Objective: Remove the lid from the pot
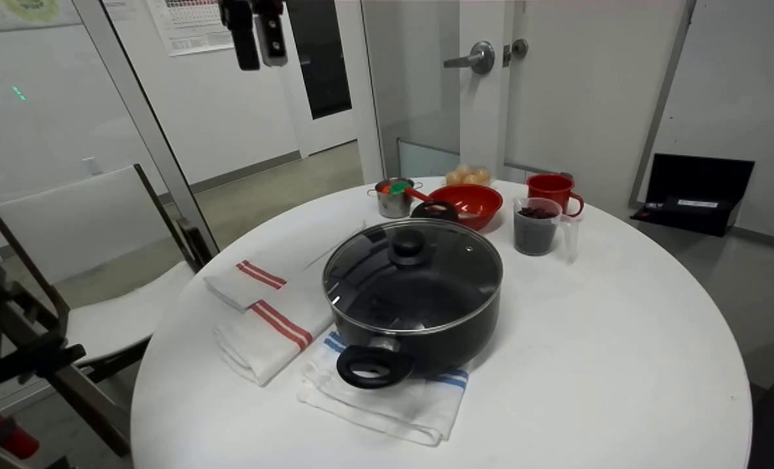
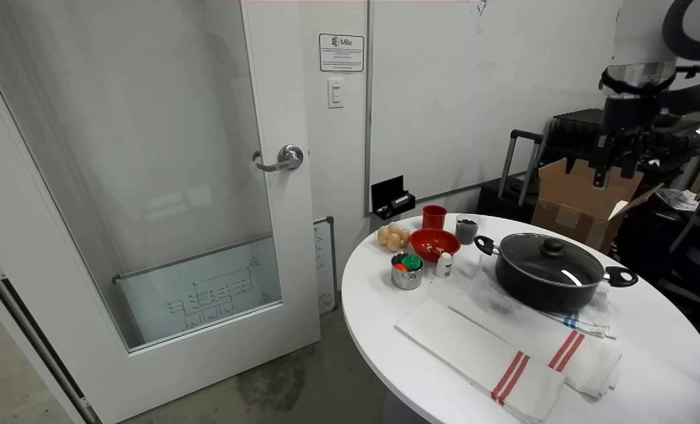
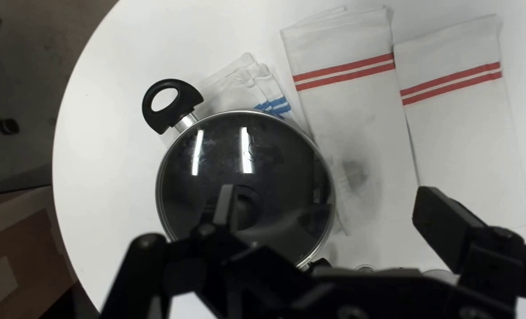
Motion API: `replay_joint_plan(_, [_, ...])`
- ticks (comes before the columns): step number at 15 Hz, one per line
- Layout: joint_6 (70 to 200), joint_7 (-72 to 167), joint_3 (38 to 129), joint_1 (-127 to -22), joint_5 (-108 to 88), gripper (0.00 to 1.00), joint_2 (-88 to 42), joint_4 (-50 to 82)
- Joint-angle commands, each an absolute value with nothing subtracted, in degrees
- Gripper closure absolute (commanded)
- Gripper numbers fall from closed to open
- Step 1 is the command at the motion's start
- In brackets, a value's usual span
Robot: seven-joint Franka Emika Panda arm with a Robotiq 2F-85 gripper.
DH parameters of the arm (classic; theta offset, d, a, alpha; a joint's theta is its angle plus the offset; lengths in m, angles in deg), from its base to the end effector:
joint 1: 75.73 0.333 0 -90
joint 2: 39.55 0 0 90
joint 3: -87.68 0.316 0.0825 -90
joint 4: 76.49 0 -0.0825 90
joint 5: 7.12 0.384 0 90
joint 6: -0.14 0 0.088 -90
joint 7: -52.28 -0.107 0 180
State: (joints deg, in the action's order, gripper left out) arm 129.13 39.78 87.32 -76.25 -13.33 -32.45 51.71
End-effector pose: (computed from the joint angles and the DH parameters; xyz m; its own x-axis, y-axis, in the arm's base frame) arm 0.5254 -0.0111 0.3056 0.9821 -0.1638 -0.0933 -0.1546 -0.9830 0.0994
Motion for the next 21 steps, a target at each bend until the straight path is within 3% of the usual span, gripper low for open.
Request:
replay_joint_plan(1, [132.2, 37.2, 85.2, -76.4, -15.3, 0.0, -24.2, 46.1])
replay_joint_plan(21, [136.9, 41.4, 82.9, -80.7, -5.1, 0.0, 1.2, 27.6])
